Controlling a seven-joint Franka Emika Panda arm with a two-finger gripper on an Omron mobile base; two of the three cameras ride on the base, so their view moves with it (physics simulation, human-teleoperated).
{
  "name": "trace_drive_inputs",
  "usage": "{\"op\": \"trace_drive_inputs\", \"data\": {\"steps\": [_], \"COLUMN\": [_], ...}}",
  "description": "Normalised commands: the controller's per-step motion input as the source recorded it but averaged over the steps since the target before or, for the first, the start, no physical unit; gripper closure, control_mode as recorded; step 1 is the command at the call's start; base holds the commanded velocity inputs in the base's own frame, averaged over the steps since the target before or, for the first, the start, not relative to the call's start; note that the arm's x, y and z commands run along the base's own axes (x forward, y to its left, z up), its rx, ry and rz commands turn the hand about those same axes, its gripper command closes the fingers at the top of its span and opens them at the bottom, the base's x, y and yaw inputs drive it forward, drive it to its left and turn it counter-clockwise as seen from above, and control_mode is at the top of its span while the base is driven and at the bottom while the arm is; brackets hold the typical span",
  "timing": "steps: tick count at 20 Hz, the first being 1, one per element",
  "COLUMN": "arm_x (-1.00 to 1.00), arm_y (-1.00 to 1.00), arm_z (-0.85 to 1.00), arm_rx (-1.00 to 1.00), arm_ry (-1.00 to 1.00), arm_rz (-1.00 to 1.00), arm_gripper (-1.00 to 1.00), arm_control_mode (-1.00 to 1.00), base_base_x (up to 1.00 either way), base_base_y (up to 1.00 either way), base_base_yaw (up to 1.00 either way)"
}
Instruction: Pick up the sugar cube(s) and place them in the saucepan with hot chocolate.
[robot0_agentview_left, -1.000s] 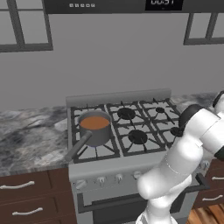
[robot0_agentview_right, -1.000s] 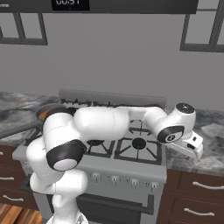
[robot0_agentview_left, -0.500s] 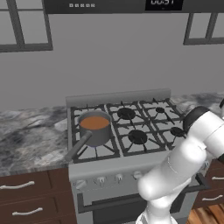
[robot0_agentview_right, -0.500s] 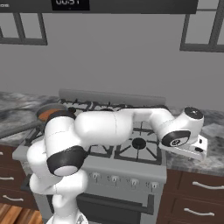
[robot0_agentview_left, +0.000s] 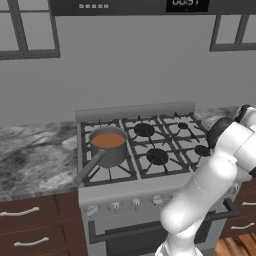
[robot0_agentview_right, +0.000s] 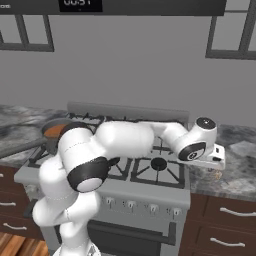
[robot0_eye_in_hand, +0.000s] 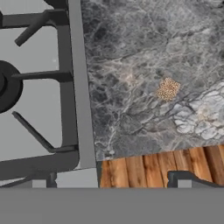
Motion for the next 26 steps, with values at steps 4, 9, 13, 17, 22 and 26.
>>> {"op": "trace_drive_inputs", "data": {"steps": [4,9,13,17,22,26], "arm_x": [0.12,0.11,0.11,0.11,0.25,0.26], "arm_y": [-0.31,-0.24,-0.46,-0.22,-0.13,-0.18], "arm_z": [-0.1,-0.04,0.0,-0.01,-0.14,-0.27], "arm_rx": [0.0,0.0,0.0,0.0,0.0,0.0], "arm_ry": [0.05,0.03,0.0,0.0,0.0,0.0], "arm_rz": [0.0,0.0,0.0,0.0,0.0,0.0], "arm_gripper": [-1.0,-1.0,-1.0,-1.0,-1.0,-1.0], "arm_control_mode": [-1.0,-1.0,-1.0,-1.0,-1.0,-1.0], "base_base_x": [0.0,0.0,0.0,0.0,0.0,0.0], "base_base_y": [0.0,0.0,0.0,0.0,0.0,0.0], "base_base_yaw": [0.0,0.0,0.0,0.0,0.0,0.0]}}
